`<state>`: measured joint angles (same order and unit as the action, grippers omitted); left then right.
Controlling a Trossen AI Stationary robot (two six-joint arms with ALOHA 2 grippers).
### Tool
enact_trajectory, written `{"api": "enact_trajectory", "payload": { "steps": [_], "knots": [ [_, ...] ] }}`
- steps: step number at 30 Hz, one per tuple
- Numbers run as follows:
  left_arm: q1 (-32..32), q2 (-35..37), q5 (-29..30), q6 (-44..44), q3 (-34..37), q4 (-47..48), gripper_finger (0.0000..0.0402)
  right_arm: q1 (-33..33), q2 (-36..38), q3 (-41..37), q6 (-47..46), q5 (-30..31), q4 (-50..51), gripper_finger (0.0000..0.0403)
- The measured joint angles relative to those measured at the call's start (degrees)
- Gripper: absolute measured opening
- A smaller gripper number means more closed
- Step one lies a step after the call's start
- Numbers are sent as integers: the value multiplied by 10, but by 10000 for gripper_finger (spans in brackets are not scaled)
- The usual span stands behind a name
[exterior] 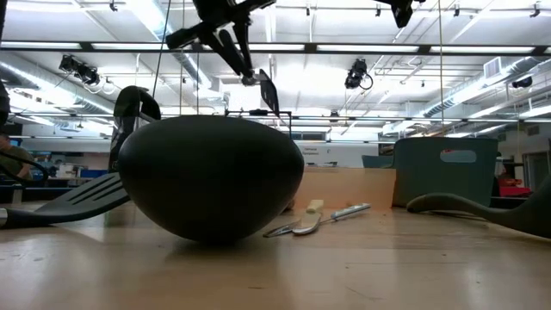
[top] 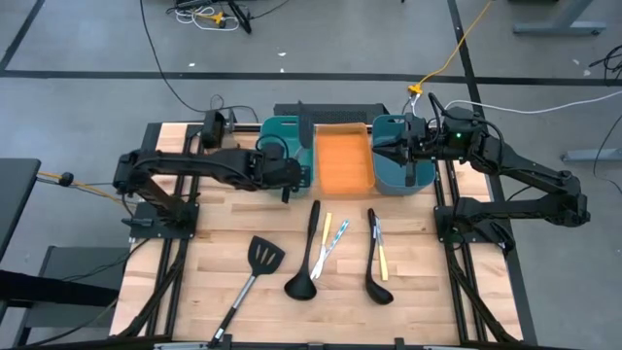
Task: Pick & Place Kitchen Items
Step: Put the top black spatula into the green bin
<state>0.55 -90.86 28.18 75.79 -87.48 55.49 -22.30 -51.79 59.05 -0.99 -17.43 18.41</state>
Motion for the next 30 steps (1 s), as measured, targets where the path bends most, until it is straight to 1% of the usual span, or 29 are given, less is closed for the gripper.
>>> {"api": "enact_trajectory", "payload": {
  "steps": [5, 11, 13, 17, 23, 30],
  "knots": [
    [13, 22, -27, -14, 0, 33, 82, 0, 0, 0, 0, 0, 0, 27],
    [46, 27, -98, -53, 0, 94, 82, 0, 0, 0, 0, 0, 0, 27],
    [56, 28, -112, -70, 0, 108, 82, 0, 0, 0, 0, 0, 0, 27],
    [73, 28, -120, -93, 0, 117, 81, 0, 0, 0, 0, 0, 0, 27],
    [95, 28, -150, -132, 0, 120, 82, 0, 0, 0, 0, 0, 0, 27],
    [116, 28, -177, -172, 0, 146, 81, 0, 0, 0, 0, 0, 0, 27]
  ]
}}
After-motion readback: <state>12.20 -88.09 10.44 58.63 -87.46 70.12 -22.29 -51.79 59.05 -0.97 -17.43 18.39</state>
